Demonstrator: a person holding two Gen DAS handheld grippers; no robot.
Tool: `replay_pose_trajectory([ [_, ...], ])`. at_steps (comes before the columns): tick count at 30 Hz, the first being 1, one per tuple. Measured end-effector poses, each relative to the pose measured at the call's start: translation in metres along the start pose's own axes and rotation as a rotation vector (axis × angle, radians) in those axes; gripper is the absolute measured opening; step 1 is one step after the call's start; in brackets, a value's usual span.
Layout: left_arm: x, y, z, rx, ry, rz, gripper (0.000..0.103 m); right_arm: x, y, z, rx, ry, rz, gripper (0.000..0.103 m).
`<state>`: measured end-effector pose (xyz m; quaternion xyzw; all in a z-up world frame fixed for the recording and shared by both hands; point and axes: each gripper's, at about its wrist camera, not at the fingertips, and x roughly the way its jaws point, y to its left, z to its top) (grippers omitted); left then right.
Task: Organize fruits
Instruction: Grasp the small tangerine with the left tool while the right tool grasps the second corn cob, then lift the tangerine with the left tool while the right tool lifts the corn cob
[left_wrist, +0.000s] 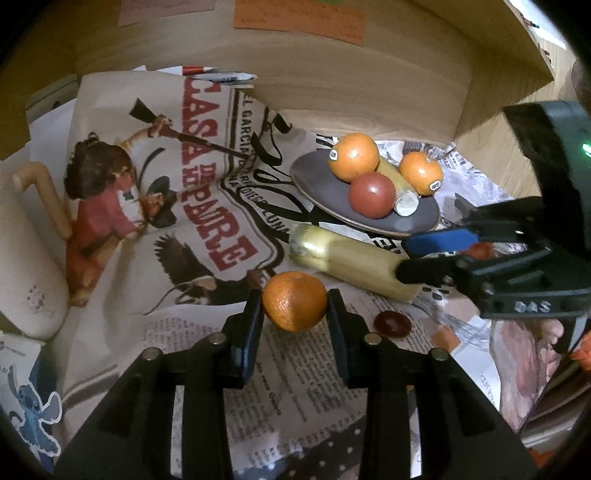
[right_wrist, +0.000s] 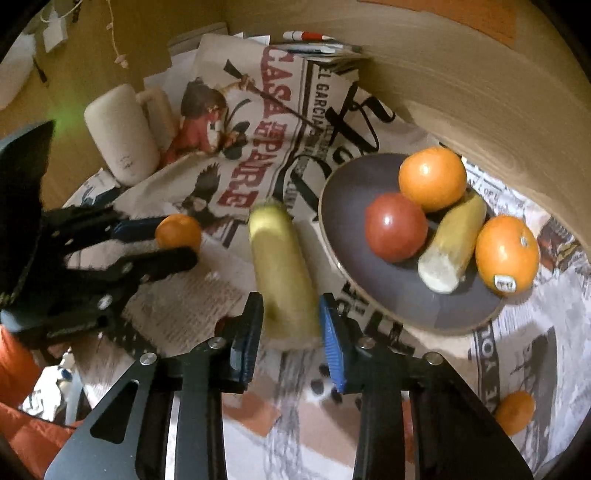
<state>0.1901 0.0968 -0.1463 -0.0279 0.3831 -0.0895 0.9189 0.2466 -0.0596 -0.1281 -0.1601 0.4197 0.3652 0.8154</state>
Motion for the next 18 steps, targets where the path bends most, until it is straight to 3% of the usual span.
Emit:
replay_pose_trajectory([
  [10, -0.015, 0.011, -0.013, -0.029, -0.023, 0.015, 0.034, 0.041, 0.012, 0.025, -0.058, 0.054, -0.015, 0.039],
  [18, -0.012, 0.016, -0.015, -0.052, -0.028, 0.008, 0.034, 0.062, 0.019, 0.032, -0.094, 0.078, -0.046, 0.037],
])
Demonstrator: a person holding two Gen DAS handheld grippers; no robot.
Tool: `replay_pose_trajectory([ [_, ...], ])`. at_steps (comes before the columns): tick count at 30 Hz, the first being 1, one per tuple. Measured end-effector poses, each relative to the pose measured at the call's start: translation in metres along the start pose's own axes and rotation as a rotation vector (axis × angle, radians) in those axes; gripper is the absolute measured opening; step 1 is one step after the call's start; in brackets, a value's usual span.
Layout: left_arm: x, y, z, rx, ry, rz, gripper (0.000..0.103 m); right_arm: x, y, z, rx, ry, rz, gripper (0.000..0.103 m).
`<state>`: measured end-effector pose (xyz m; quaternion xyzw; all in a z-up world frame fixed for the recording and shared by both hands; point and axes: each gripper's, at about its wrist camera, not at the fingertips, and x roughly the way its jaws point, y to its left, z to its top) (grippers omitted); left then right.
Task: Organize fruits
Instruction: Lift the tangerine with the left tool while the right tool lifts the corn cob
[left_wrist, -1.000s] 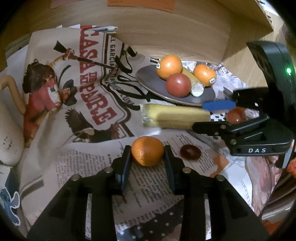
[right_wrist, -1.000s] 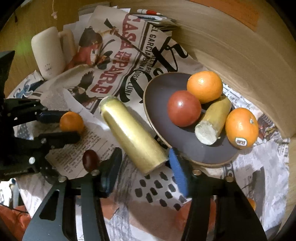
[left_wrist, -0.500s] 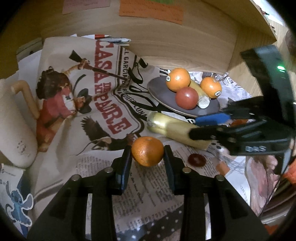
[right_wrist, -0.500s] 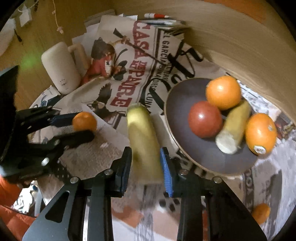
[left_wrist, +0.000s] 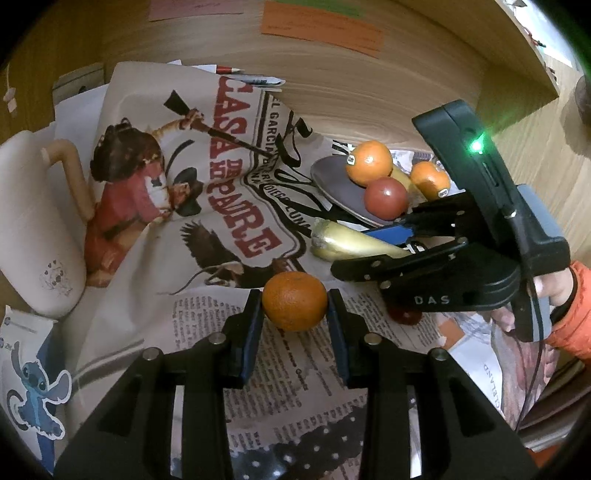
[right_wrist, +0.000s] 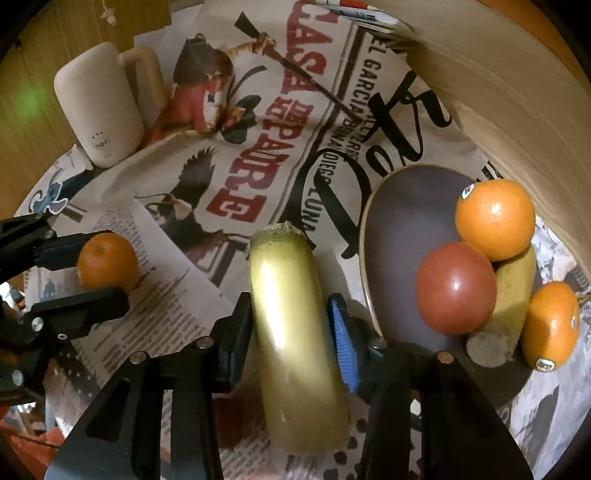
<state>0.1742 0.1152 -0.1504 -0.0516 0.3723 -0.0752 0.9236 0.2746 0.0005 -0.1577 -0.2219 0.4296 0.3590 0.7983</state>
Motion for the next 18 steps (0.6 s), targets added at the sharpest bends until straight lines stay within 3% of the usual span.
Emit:
replay_pose_trajectory([
  [6, 0.000, -0.001, 0.007, 0.002, -0.012, 0.003, 0.034, -0.013, 0.001, -0.003, 0.044, -0.061, 0.013, 0.034],
  [18, 0.005, -0.024, 0.049, 0.056, -0.077, -0.014, 0.034, -0.093, -0.029, -0.011, 0.148, -0.259, -0.038, 0.034],
])
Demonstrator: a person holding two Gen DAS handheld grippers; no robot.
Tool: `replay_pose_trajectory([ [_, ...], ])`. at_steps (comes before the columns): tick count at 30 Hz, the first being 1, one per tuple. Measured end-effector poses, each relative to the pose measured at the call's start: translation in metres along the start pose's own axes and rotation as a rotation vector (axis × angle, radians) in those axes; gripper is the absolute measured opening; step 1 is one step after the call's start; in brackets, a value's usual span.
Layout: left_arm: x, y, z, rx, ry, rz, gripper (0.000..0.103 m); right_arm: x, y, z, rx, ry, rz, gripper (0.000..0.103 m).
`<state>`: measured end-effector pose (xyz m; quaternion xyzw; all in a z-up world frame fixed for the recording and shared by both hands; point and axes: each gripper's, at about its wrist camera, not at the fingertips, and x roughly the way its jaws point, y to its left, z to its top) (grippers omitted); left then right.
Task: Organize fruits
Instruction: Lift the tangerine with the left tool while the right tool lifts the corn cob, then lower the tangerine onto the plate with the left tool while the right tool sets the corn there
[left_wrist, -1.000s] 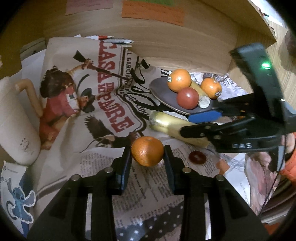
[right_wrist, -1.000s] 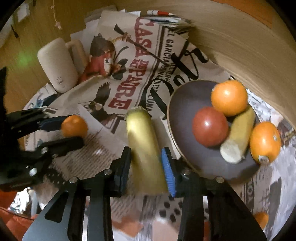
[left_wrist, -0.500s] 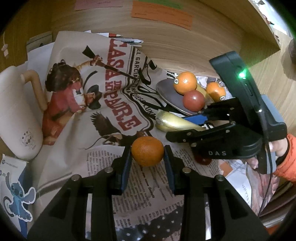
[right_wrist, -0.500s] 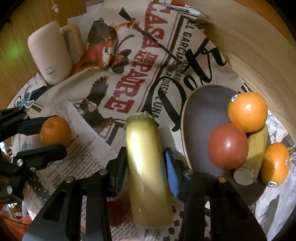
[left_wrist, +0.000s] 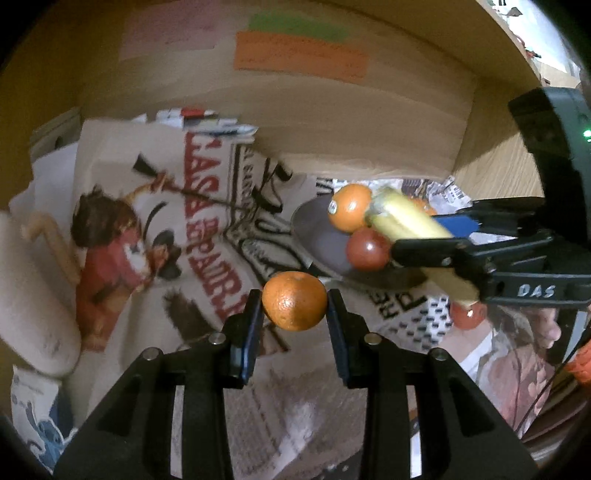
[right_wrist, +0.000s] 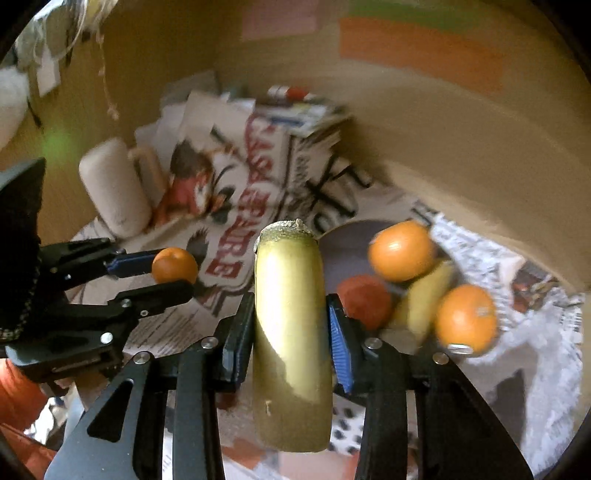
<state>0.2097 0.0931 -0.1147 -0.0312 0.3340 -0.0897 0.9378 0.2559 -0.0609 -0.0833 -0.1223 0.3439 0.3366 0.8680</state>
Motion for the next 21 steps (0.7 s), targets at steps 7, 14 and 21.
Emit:
replay_pose_trajectory([
  [7, 0.011, -0.018, 0.028, 0.038, -0.021, -0.007, 0.034, -0.032, -0.033, 0.013, 0.011, -0.020, -0.061, 0.034],
  [14, 0.032, -0.028, 0.051, 0.067, -0.007, -0.006, 0.034, -0.036, -0.058, 0.021, 0.057, -0.068, -0.088, 0.034],
  [21, 0.062, -0.038, 0.064, 0.090, 0.022, -0.014, 0.034, -0.025, -0.070, 0.024, 0.054, -0.082, -0.125, 0.034],
])
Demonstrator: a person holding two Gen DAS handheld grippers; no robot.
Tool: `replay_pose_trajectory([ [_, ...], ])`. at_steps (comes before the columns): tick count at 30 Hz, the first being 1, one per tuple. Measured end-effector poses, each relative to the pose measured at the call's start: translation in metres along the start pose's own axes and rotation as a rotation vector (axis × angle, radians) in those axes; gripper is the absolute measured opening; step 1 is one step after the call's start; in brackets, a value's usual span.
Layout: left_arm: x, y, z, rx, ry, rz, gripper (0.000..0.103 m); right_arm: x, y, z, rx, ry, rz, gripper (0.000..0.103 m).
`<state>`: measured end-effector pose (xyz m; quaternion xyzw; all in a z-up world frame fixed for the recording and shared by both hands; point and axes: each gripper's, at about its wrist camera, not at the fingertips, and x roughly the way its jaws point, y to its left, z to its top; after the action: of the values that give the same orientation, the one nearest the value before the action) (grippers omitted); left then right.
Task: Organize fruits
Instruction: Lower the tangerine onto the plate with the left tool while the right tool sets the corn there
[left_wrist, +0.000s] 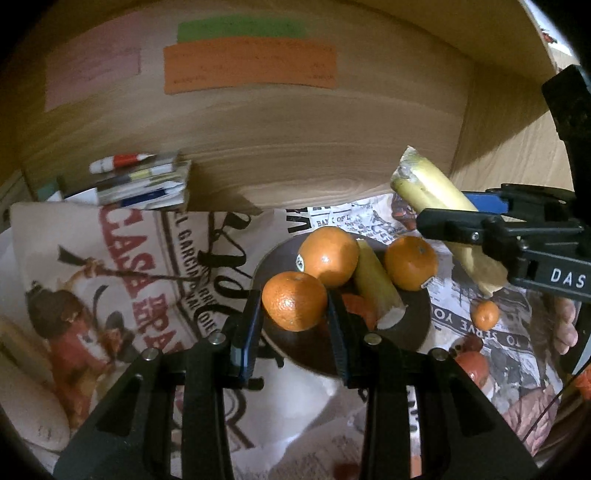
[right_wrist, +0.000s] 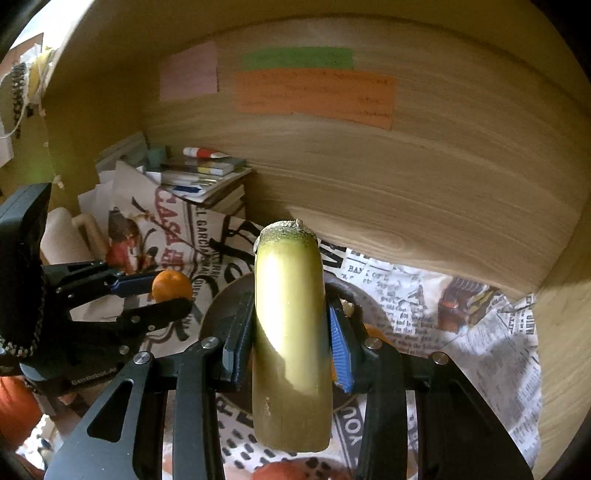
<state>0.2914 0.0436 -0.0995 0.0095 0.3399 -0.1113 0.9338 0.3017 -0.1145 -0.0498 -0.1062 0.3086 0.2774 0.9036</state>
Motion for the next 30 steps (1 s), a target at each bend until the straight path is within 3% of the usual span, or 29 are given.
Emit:
replay_pose_trajectory([
  [14, 0.067, 0.003, 0.016, 0.037, 0.115, -0.009, 0.034, 0.054, -0.030, 0.000, 0.164, 0.099, 0.045, 0.034],
  [25, 0.082, 0.008, 0.016, 0.039, 0.153, -0.031, 0.035, 0.077, -0.034, -0.007, 0.201, 0.150, 0.034, 0.034],
  [27, 0.083, 0.009, 0.017, 0.037, 0.156, -0.032, 0.038, 0.078, -0.035, -0.006, 0.202, 0.154, 0.033, 0.035],
  [30, 0.080, 0.008, 0.017, 0.034, 0.150, -0.034, 0.051, 0.078, -0.034, -0.007, 0.193, 0.158, 0.031, 0.035],
])
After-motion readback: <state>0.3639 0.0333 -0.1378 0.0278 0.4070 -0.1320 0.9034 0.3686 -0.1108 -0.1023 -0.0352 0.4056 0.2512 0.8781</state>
